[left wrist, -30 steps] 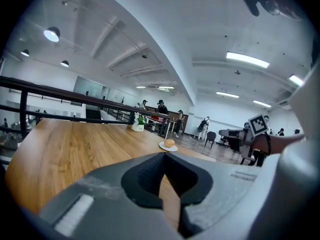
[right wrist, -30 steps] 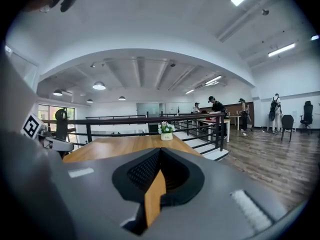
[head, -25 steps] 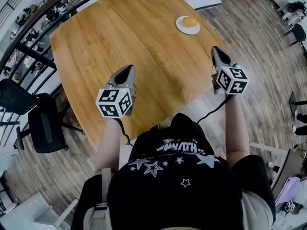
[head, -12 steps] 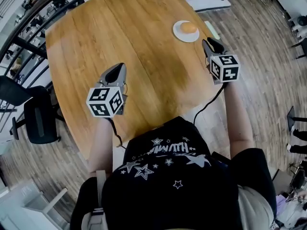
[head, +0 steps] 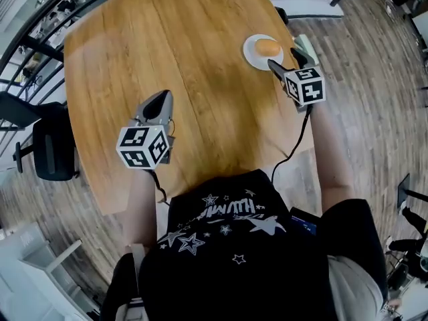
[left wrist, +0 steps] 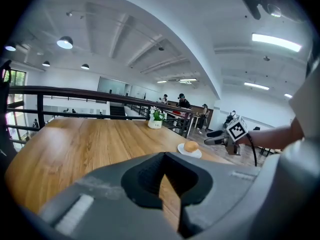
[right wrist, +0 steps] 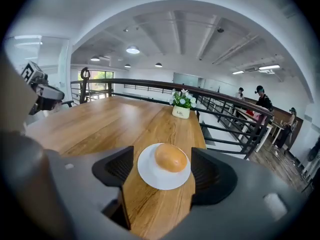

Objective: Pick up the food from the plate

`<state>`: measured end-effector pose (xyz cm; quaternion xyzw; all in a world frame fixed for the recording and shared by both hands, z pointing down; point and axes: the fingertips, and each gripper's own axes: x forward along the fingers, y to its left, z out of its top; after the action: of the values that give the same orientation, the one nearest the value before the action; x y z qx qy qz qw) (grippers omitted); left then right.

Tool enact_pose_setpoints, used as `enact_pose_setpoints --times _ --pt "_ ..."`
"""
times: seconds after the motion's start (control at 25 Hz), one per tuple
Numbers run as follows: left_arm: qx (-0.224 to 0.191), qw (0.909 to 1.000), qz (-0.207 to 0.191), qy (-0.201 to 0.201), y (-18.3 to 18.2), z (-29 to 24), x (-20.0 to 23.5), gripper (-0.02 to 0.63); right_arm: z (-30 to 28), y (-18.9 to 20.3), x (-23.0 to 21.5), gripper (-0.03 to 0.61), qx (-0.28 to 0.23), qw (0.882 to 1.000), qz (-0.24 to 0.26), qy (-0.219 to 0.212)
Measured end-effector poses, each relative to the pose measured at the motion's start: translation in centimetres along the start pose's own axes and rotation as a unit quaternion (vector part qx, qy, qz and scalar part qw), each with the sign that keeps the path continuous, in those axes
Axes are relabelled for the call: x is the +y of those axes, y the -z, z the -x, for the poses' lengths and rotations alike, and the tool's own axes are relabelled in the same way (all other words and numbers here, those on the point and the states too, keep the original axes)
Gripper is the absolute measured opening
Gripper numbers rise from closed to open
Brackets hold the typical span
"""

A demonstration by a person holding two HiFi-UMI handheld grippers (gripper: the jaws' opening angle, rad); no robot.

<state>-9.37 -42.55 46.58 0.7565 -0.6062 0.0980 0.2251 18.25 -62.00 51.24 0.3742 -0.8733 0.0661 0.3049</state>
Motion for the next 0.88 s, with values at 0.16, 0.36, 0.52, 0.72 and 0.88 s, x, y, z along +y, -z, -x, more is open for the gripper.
enact_pose_setpoints --times 0.16,0.36,0.52,0.72,0.88 --pt "0.007 0.9997 0.008 -0.021 1.1 -0.8 -0.3 0.002 -3.1 1.8 -1.7 0.374 0.023 0.999 0.025 -0.014" --pt "0.016 0.9980 0.022 -0.058 2.3 -1.4 -0.7 0.002 -6.9 4.2 -3.6 0.374 0.047 0.998 0.038 -0.034" --pt "0.020 0.9968 0.026 -0.073 2.8 -1.0 -1.0 0.002 -8.7 4.8 -3.5 0.388 0.059 0.994 0.075 -0.051" --pt "0.026 0.9956 0.035 -0.083 3.5 -0.5 -0.7 0.002 -10.2 4.1 -2.3 0.399 0.058 0.989 0.123 -0.063" --pt "0.033 0.9957 0.040 -0.076 4.4 -0.8 -1.2 0.002 -11.1 4.1 -1.7 0.399 0.059 0.983 0.156 -0.077"
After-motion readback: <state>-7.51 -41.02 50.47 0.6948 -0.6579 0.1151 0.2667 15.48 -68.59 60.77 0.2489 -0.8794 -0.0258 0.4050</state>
